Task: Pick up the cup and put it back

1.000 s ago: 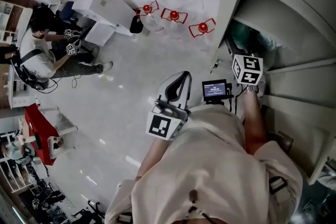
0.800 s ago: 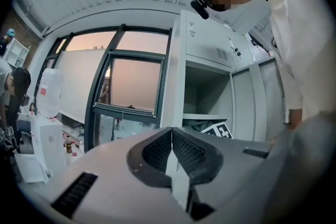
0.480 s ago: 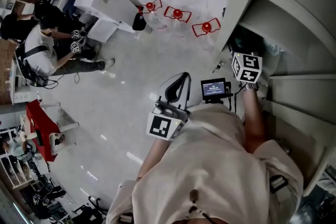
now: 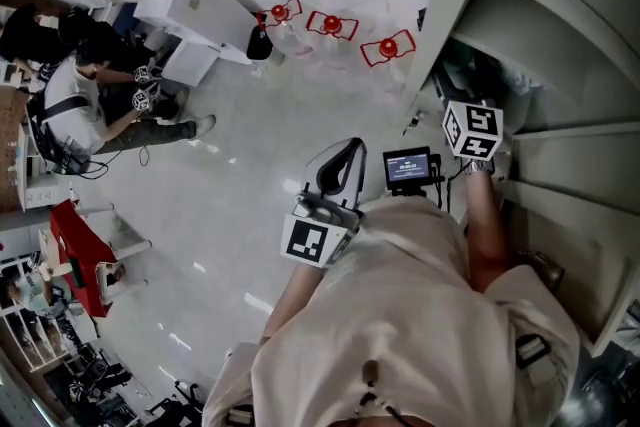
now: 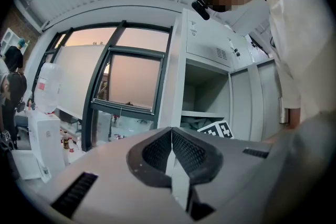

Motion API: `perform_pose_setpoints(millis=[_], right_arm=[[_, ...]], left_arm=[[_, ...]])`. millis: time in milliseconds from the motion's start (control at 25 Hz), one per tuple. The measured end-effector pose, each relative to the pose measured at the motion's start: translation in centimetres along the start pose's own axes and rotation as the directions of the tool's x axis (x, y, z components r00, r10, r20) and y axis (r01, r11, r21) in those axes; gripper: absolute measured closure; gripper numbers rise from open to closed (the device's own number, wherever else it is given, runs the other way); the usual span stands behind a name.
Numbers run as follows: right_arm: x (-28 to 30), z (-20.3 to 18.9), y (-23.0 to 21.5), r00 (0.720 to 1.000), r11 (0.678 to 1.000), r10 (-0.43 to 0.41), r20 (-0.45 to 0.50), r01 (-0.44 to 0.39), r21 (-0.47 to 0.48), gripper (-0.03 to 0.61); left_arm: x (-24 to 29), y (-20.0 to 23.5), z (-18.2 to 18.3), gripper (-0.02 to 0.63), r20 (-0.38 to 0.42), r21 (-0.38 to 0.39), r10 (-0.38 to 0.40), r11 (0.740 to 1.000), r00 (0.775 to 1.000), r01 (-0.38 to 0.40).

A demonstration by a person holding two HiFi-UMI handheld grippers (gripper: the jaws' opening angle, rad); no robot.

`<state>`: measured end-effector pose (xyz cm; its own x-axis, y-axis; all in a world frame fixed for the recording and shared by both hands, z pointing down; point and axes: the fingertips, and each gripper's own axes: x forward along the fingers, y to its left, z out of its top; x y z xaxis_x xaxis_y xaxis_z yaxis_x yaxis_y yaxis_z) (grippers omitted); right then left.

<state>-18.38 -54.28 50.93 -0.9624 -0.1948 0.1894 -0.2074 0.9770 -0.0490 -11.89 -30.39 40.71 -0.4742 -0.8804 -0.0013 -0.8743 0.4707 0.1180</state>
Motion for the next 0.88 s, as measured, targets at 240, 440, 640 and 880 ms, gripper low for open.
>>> perform_pose_setpoints(millis=[240,440,640,880], right_arm=[[-2.8,-0.1,0.7,0.999,0.999,-0.054,0.006,0.054,0.006,0.209],[-5.7,0.2,2.0,0.995,0.995,-0.098,0.025,0.097,0.02,0.209],[-9.5,0.6,4.7,0.987,0.987,-0.156,0.041,0.154,0.036,0.296],[-13.6,0.5,7.6,0.958,0.959,-0.282,0.044,0.28,0.049,0.543]], left_arm=[[-0.6,0.0,0.0,0.604,0.016,-0.017,-0.065,0.998,0.998,0.066],[-1.5,-0.2,-0.4,0.604,0.016,-0.038,-0.156,0.987,0.988,0.156],[-2.7,-0.2,0.3,0.604,0.016,-0.04,-0.273,0.961,0.962,0.273],[-4.9,0.8,0.4,0.604,0.011,-0.059,-0.388,0.92,0.922,0.388]])
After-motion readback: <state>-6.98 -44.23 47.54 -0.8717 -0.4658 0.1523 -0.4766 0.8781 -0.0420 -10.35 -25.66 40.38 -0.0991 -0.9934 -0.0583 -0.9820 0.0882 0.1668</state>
